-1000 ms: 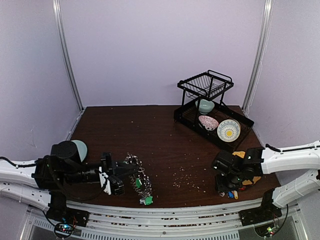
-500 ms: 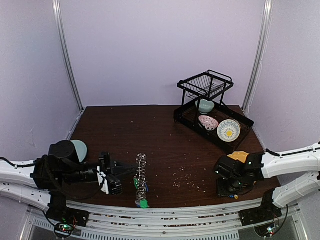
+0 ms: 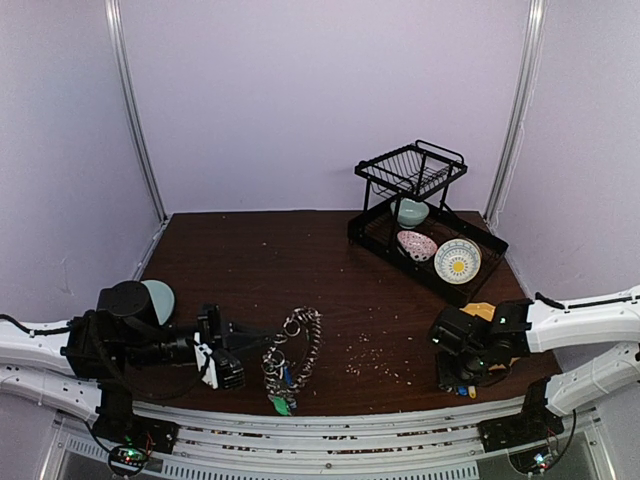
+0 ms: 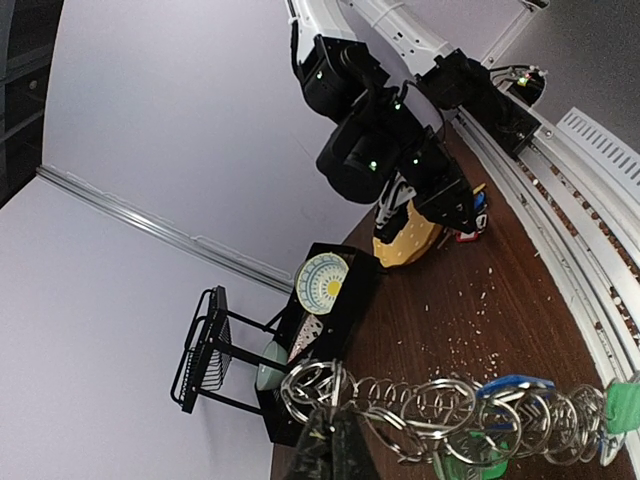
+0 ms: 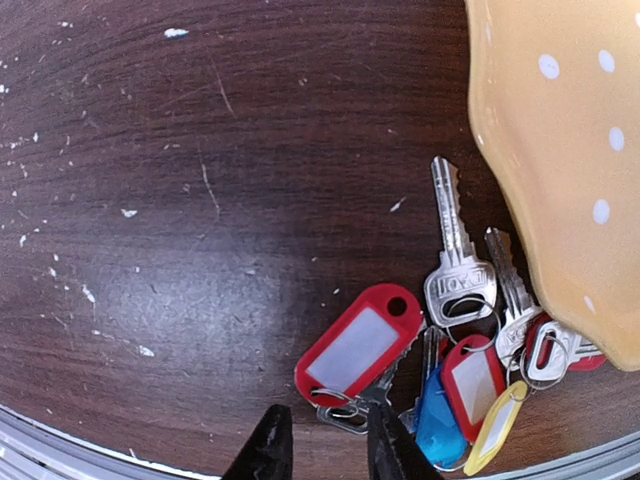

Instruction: Put the keys on the keyring

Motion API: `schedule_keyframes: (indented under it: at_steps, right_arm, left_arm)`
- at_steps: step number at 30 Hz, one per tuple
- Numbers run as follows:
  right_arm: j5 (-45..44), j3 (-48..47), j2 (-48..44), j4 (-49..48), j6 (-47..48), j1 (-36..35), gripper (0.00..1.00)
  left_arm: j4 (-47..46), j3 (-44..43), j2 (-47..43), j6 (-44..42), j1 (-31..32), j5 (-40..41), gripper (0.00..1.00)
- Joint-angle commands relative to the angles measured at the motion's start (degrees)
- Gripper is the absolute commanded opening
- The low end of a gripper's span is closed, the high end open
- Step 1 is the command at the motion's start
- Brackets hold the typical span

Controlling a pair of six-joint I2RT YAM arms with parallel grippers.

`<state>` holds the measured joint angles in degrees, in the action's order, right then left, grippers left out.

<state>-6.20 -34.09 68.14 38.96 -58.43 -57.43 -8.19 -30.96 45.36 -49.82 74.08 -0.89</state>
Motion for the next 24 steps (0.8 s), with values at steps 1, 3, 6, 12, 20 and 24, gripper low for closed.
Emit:
schedule_keyframes:
  at_steps: [1, 3, 6, 12, 20, 24]
  right_arm:
    - [-0.4, 3.1, -0.1, -1.3, 0.4, 0.9, 0.24]
    - [-0.2, 3.6, 0.2, -2.1, 0.7, 1.0, 0.20]
    - [-0.2, 4.0, 0.4, -3.0, 1.4, 1.1, 0.18]
    - [0.7, 4.1, 0.9, -5.0, 3.0, 1.1, 0.09]
    - [2.3, 2.7, 0.9, -6.1, 5.4, 1.0, 0.00]
    - [5.1, -1.9, 0.4, -7.0, 11.4, 0.7, 0.00]
  left_arm:
    - [-4.1, -0.5, -0.5, 0.6, 0.2, -0.1, 0.00]
    - [-4.1, -0.6, -0.5, 0.6, 0.2, 0.1, 0.00]
    - [-4.1, -0.6, -0.3, 0.6, 0.2, -0.1, 0.00]
    - [-4.0, -0.5, -0.3, 0.5, 0.2, -0.1, 0.00]
    - [-4.0, -0.5, -0.3, 0.6, 0.2, 0.1, 0.00]
    - [-4.4, -0.1, 0.1, 0.6, 0.2, 0.6, 0.00]
